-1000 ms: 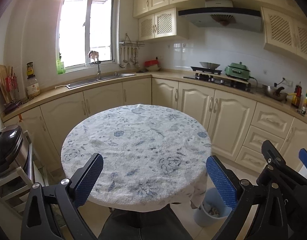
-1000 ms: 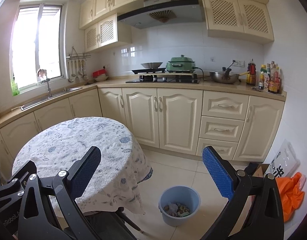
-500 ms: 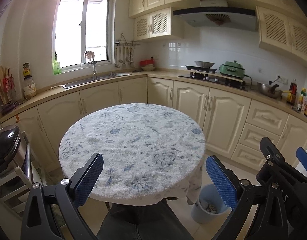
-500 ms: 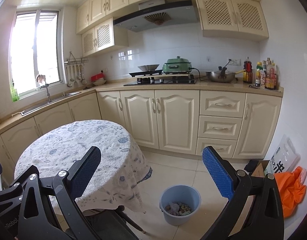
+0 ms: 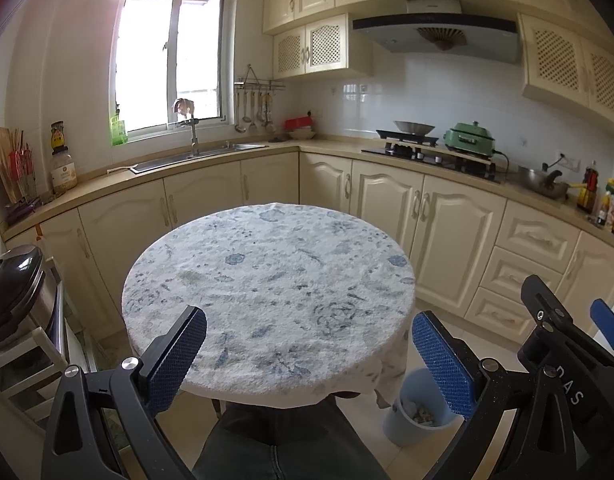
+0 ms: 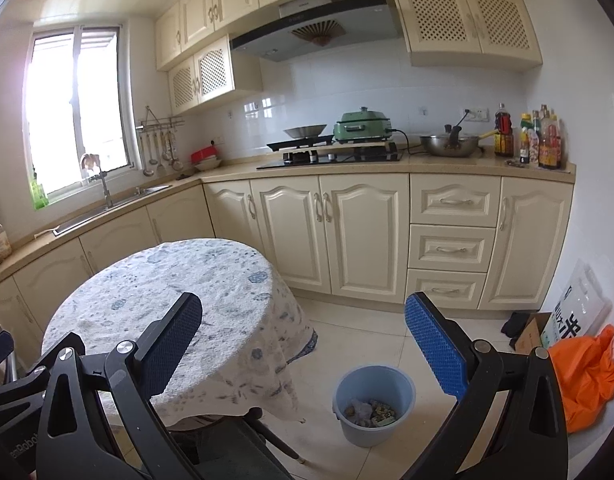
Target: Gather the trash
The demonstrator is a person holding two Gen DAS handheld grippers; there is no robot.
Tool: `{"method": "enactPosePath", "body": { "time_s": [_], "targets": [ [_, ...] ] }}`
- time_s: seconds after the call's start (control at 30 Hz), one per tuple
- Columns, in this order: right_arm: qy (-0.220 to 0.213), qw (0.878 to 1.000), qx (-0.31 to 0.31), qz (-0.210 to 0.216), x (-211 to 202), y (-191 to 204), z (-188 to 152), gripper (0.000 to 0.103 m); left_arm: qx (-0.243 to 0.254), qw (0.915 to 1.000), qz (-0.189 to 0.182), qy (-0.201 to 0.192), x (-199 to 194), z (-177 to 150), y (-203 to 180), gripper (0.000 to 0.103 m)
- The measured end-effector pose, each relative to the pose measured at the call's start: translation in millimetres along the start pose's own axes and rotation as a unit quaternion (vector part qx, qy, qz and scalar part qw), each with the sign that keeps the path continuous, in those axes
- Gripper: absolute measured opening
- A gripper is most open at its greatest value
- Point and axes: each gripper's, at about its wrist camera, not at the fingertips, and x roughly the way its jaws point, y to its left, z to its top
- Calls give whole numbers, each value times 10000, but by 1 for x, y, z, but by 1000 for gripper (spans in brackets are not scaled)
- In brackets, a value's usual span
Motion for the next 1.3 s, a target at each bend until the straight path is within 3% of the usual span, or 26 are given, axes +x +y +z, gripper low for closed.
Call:
{"method": "enactPosePath", "body": {
  "time_s": [1.3],
  "targets": [
    [29, 9999, -88, -39, -5, -1, -2, 103, -8, 10000, 37, 64, -1, -3, 2, 102]
  ]
}}
